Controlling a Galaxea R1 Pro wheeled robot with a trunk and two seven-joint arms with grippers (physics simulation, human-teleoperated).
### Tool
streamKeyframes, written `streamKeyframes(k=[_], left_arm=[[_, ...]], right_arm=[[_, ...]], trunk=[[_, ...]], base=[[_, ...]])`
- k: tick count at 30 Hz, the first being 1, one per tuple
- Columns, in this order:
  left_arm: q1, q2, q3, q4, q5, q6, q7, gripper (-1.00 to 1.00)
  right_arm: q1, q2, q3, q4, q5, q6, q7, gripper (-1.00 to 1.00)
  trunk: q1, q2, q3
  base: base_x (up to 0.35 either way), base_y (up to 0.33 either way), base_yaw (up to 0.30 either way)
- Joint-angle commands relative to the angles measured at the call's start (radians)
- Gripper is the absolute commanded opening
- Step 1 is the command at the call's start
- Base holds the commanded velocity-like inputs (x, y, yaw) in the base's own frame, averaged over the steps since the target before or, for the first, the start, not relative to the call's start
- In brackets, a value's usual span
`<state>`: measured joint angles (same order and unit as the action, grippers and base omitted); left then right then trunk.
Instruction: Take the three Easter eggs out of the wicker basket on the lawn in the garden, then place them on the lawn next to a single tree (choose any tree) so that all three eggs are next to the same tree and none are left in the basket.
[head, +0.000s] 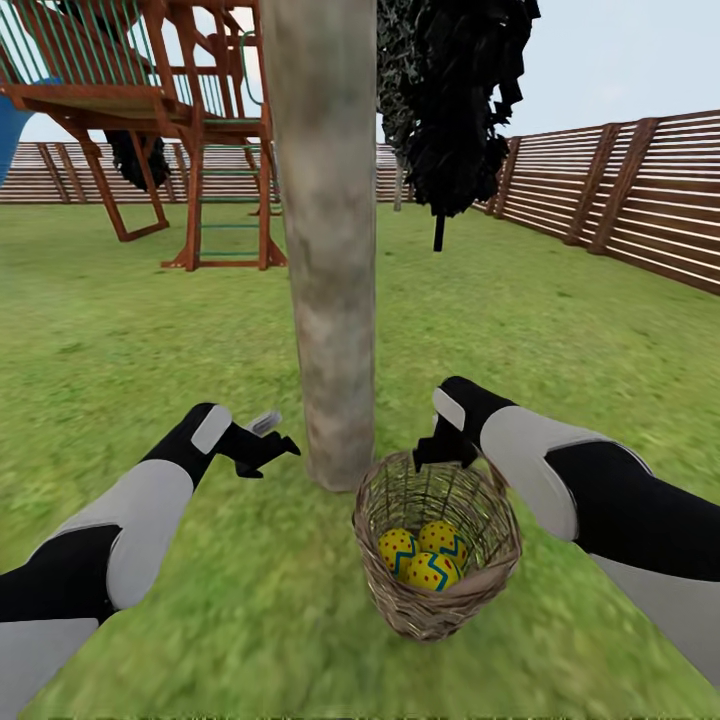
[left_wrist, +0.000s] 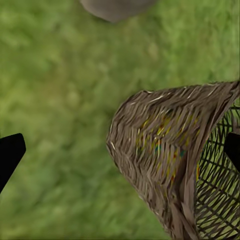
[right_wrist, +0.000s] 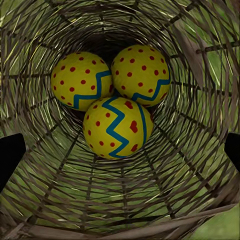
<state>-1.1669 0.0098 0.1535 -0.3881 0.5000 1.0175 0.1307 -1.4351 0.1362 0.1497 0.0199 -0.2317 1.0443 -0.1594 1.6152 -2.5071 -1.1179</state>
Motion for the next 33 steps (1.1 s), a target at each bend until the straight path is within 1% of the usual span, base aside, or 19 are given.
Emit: streamKeyframes(k=[1,15,17,20,24,25,26,27,28,31,33], left_arm=[[0.000,0.000,0.005,-0.001,0.011,0.004,0.010,1.00],[0.000,0.001,0.005,-0.011,0.010,0.005,0.009,1.00],[0.000,0.004,0.005,-0.041,0.011,0.006,0.009,1.00],[0.000,0.019,0.006,-0.115,0.013,0.007,0.005,1.00],[0.000,0.032,0.006,-0.187,0.014,0.010,-0.001,1.00],[0.000,0.042,0.005,-0.212,0.015,0.010,-0.005,1.00],[0.000,0.077,0.006,-0.279,0.018,0.011,-0.030,1.00],[0.000,0.099,0.006,-0.303,0.019,0.011,-0.051,1.00],[0.000,0.112,0.006,-0.312,0.020,0.011,-0.064,1.00],[0.000,0.188,0.005,-0.337,0.033,0.012,-0.152,1.00],[0.000,0.230,0.005,-0.341,0.036,0.012,-0.194,1.00]], right_arm=[[-0.001,0.000,0.006,0.002,-0.011,0.001,-0.005,1.00],[0.000,0.002,0.004,0.002,-0.013,-0.005,-0.005,1.00],[0.002,0.002,0.004,0.002,-0.013,-0.006,-0.005,1.00],[0.005,0.001,0.004,0.002,-0.013,-0.007,-0.005,1.00],[0.006,0.000,0.004,0.002,-0.013,-0.010,-0.005,1.00],[0.007,0.000,0.004,0.002,-0.013,-0.011,-0.005,1.00],[0.007,0.000,0.004,0.001,-0.012,-0.012,-0.006,1.00],[0.007,0.000,0.004,0.001,-0.012,-0.013,-0.006,1.00],[0.007,0.000,0.004,0.001,-0.012,-0.013,-0.006,1.00],[0.007,-0.001,0.005,0.000,-0.011,-0.015,-0.006,1.00],[0.007,-0.001,0.005,0.000,-0.011,-0.021,-0.006,1.00]], trunk=[[0.000,-0.001,-0.005],[0.006,-0.004,-0.059],[0.007,-0.005,-0.067],[0.009,-0.005,-0.078],[0.010,-0.006,-0.094],[0.011,-0.006,-0.098],[0.011,-0.007,-0.102],[0.012,-0.007,-0.105],[0.012,-0.007,-0.109],[0.014,-0.008,-0.121],[0.015,-0.008,-0.129]], base=[[0.000,0.000,0.000],[0.000,0.000,0.000],[0.000,0.000,0.000],[0.000,0.000,0.000],[0.000,0.000,0.000],[0.000,0.000,0.000],[0.000,0.000,0.000],[0.000,0.000,0.000],[0.000,0.000,0.000],[0.000,0.000,0.000],[0.000,0.000,0.000]])
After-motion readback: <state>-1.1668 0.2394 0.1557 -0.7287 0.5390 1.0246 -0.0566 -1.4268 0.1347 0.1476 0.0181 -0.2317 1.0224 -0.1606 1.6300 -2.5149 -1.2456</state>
